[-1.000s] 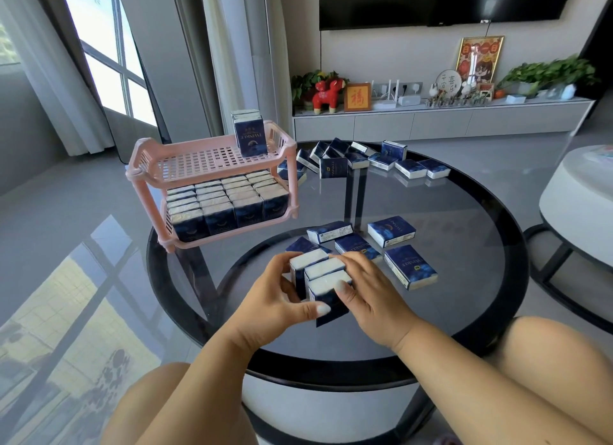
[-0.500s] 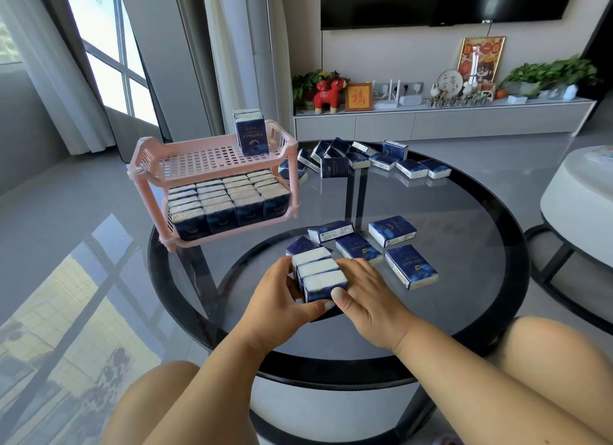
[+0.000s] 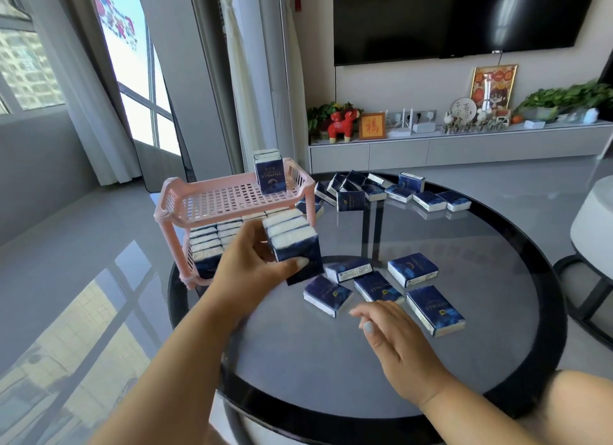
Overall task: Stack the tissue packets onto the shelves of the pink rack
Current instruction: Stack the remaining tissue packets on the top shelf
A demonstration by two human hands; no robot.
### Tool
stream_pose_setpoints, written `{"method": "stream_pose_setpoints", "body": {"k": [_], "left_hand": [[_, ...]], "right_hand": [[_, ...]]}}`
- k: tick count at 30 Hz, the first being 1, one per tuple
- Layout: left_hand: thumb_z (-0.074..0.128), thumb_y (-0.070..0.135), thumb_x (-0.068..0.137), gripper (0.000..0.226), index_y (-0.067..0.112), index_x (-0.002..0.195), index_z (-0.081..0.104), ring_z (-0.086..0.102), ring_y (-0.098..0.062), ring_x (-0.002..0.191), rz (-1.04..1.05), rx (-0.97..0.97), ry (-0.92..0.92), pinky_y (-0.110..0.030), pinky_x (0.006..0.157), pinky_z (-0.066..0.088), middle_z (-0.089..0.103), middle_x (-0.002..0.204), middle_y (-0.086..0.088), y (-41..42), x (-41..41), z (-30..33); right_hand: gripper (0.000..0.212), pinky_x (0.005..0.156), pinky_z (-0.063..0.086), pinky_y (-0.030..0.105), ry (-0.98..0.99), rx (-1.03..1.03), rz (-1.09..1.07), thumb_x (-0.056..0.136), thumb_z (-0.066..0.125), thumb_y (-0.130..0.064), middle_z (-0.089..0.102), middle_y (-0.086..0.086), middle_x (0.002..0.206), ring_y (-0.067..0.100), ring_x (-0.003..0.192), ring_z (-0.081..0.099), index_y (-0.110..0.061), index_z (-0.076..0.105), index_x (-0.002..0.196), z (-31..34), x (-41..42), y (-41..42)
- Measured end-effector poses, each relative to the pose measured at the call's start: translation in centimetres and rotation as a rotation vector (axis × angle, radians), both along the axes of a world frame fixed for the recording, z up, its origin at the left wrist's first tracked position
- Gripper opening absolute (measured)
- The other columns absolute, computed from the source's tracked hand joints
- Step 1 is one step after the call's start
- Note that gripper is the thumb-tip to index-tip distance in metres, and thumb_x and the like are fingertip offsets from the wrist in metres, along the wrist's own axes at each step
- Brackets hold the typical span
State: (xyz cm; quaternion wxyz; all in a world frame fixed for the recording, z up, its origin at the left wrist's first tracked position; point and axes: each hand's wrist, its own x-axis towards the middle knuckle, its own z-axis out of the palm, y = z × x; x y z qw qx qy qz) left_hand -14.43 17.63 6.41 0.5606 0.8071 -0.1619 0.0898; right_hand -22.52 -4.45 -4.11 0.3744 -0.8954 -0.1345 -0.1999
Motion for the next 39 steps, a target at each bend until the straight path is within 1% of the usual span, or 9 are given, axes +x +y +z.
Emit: {"method": "stream_pose_setpoints", "body": {"k": [3,6,12,16,23,26,31,34,39], "left_hand": [[0.087,0.015,0.067,0.055,0.023,0.11,0.054,0.066,-0.011,0.09,0.058,-0.028,-0.047,-0.017,0.07,0.054,0.068,0.104,0.007,1.0,2.9,2.8],[0.086,0.016,0.068,0.056,0.019,0.113,0.052,0.063,-0.001,0.079,0.113,-0.016,-0.076,-0.011,0.063,0.05,0.067,0.099,0.008,1.7,5.6,5.0],[0.085,0.015,0.07,0.057,0.018,0.114,0.048,0.066,-0.009,0.083,0.135,0.0,-0.045,-0.022,0.07,0.052,0.065,0.105,0.0,2.1,10.5,6.5],[0.087,0.02,0.067,0.063,0.015,0.119,0.051,0.065,-0.021,0.084,0.116,0.051,-0.013,-0.037,0.074,0.056,0.062,0.11,-0.006,1.7,13.3,6.0],[0.088,0.02,0.066,0.065,0.017,0.121,0.053,0.059,-0.017,0.078,0.083,0.083,0.029,-0.029,0.064,0.046,0.057,0.116,-0.013,1.2,15.8,5.3],[0.087,0.017,0.068,0.063,0.016,0.121,0.052,0.06,-0.015,0.076,0.079,0.106,0.039,-0.024,0.061,0.046,0.058,0.114,-0.013,0.8,16.3,5.3],[0.087,0.02,0.069,0.061,0.017,0.118,0.051,0.064,-0.022,0.085,0.082,0.165,0.049,-0.034,0.072,0.055,0.059,0.114,-0.012,0.6,16.6,4.9],[0.087,0.019,0.068,0.066,0.016,0.122,0.05,0.066,-0.027,0.092,0.071,0.178,0.065,-0.034,0.072,0.055,0.059,0.116,-0.012,0.5,16.9,4.6],[0.087,0.019,0.068,0.074,0.015,0.129,0.046,0.065,-0.024,0.093,0.055,0.218,0.086,-0.031,0.069,0.057,0.057,0.116,-0.01,0.3,16.9,4.6]], "right_hand": [[0.068,0.084,0.04,0.02,0.004,-0.004,-0.013,0.086,0.012,-0.074,0.054,-0.021,0.094,0.004,0.098,0.05,-0.029,0.059,0.103,0.2,0.1,0.0],[0.064,0.082,0.041,0.019,0.047,-0.024,-0.029,0.082,0.009,-0.078,0.054,-0.019,0.094,0.005,0.1,0.048,-0.036,0.054,0.099,0.2,0.4,-0.1],[0.073,0.075,0.044,0.016,0.094,-0.057,-0.043,0.075,0.007,-0.085,0.058,-0.012,0.088,0.008,0.097,0.05,-0.035,0.056,0.095,0.2,1.4,-0.4],[0.045,0.064,0.041,0.005,-0.055,-0.078,-0.115,0.087,0.02,-0.075,0.055,-0.017,0.072,-0.001,0.082,0.053,-0.04,0.049,0.089,-0.7,2.0,-0.2],[0.032,0.051,0.032,-0.001,-0.196,-0.16,-0.174,0.096,0.026,-0.059,0.048,-0.017,0.057,-0.003,0.057,0.048,-0.039,0.044,0.078,-1.4,2.8,-0.1],[0.032,0.055,0.027,-0.006,-0.209,-0.197,-0.179,0.097,0.026,-0.057,0.048,-0.017,0.056,-0.004,0.056,0.047,-0.038,0.042,0.077,-1.5,2.9,-0.2],[0.035,0.049,0.03,-0.002,-0.189,-0.196,-0.187,0.096,0.028,-0.059,0.046,-0.017,0.057,-0.005,0.057,0.047,-0.037,0.045,0.074,-1.7,3.1,-0.4],[0.038,0.053,0.025,-0.005,-0.194,-0.217,-0.193,0.096,0.027,-0.058,0.045,-0.018,0.055,-0.005,0.055,0.046,-0.037,0.046,0.071,-1.9,3.1,-0.3],[0.039,0.051,0.022,-0.007,-0.135,-0.219,-0.174,0.098,0.024,-0.056,0.031,-0.024,0.056,-0.006,0.053,0.04,-0.036,0.044,0.071,-1.5,3.0,-0.3]]}}
